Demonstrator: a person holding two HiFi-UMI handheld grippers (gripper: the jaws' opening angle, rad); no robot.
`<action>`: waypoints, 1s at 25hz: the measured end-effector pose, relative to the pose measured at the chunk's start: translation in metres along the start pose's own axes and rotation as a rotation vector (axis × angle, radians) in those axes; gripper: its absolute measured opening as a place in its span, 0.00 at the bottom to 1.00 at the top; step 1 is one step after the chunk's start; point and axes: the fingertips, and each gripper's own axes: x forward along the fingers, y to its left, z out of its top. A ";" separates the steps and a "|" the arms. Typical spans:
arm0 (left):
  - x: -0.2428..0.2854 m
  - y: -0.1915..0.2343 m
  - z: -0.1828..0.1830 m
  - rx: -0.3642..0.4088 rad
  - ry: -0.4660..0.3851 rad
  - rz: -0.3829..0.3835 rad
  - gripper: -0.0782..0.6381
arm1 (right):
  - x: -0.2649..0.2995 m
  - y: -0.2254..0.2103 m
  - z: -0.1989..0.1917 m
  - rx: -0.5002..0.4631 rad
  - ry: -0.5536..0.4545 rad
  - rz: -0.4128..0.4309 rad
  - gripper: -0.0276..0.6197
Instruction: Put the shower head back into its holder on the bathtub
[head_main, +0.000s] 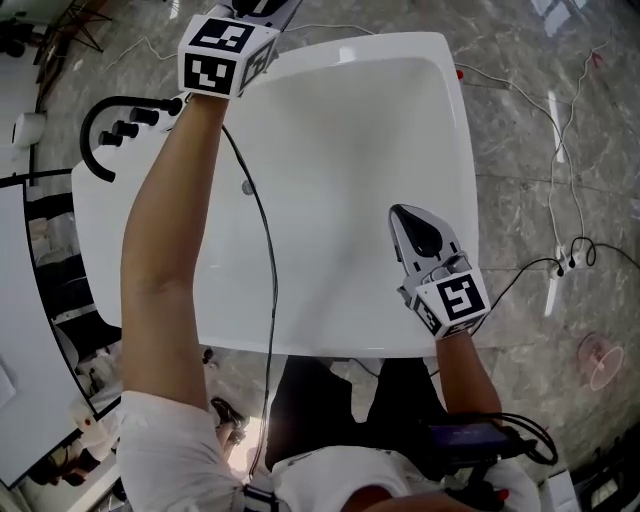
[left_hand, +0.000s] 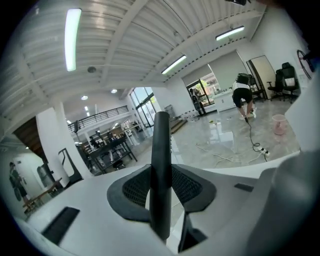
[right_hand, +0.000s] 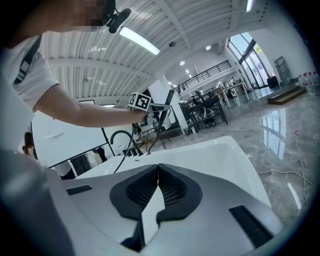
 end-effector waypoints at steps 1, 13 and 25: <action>-0.013 0.013 0.002 -0.021 -0.007 0.025 0.30 | 0.001 0.007 0.001 0.003 0.003 0.015 0.06; -0.149 0.152 -0.042 -0.359 -0.142 0.309 0.30 | 0.025 0.093 0.005 0.019 0.060 0.165 0.06; -0.201 0.204 -0.118 -0.427 -0.222 0.363 0.30 | 0.106 0.150 0.019 -0.071 0.024 0.096 0.06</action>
